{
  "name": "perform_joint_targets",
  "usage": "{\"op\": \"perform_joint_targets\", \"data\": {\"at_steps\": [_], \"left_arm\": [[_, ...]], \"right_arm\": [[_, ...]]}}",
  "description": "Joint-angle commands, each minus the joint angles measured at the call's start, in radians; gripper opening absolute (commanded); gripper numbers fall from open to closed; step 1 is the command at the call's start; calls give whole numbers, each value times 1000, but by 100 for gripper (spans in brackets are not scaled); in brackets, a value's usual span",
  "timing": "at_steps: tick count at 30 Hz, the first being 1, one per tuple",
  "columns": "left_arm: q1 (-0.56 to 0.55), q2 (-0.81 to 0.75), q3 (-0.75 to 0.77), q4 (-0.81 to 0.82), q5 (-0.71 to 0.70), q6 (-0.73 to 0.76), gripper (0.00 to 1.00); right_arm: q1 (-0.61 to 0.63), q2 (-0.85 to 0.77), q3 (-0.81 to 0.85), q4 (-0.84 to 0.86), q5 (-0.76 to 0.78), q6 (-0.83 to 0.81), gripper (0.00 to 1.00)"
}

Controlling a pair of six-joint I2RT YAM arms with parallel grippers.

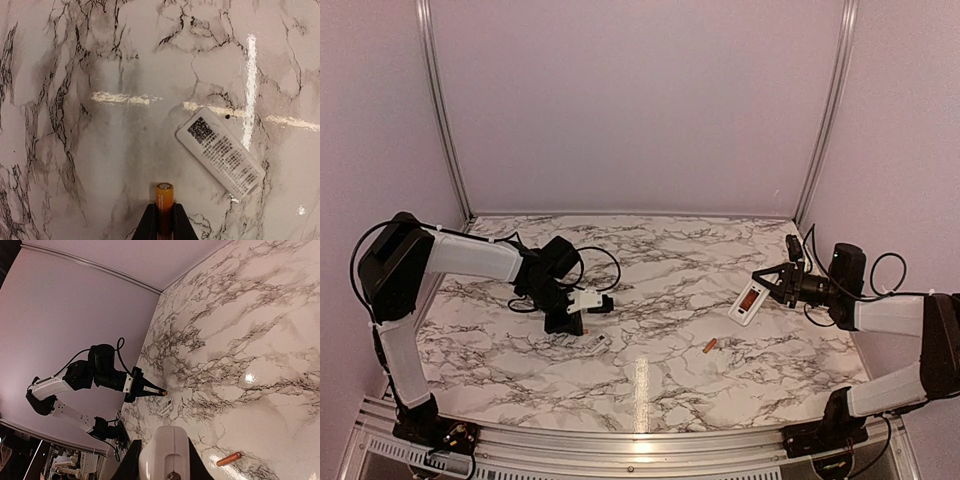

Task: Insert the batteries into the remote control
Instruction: Pick up the battery from the center of the board.

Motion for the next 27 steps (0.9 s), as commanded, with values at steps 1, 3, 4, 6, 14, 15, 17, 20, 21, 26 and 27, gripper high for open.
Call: {"op": "perform_joint_targets", "data": {"at_steps": [1, 3, 4, 6, 14, 15, 17, 20, 21, 26, 27], "left_arm": [[-45, -12, -28, -78, -43, -86, 3], [-56, -40, -17, -60, -84, -157, 0], [-59, -52, -4, -50, -98, -198, 0], [-62, -82, 27, -41, -118, -286, 0], [-200, -260, 106, -8, -217, -636, 0], [-218, -289, 94, 7, -212, -677, 0], [-255, -344, 82, 23, -223, -806, 0], [-270, -400, 46, 60, -199, -1008, 0], [-272, -413, 32, 70, -203, -1069, 0], [-328, -476, -47, 158, -214, -1216, 0], [-343, -485, -58, 176, -223, -1240, 0]], "right_arm": [[14, -12, 10, -4, 8, -6, 0], [45, -11, 14, -6, 16, -7, 0], [58, -9, 19, -8, 21, -9, 0], [81, -7, 28, -17, 33, -12, 0], [213, 13, 37, 19, 114, 27, 0], [240, 21, 34, 41, 126, 39, 0], [282, 33, 27, 68, 153, 68, 0], [343, 55, 25, 111, 191, 102, 0], [362, 63, 28, 122, 206, 114, 0], [462, 116, 51, 157, 284, 155, 0], [482, 130, 53, 175, 296, 167, 0]]}}
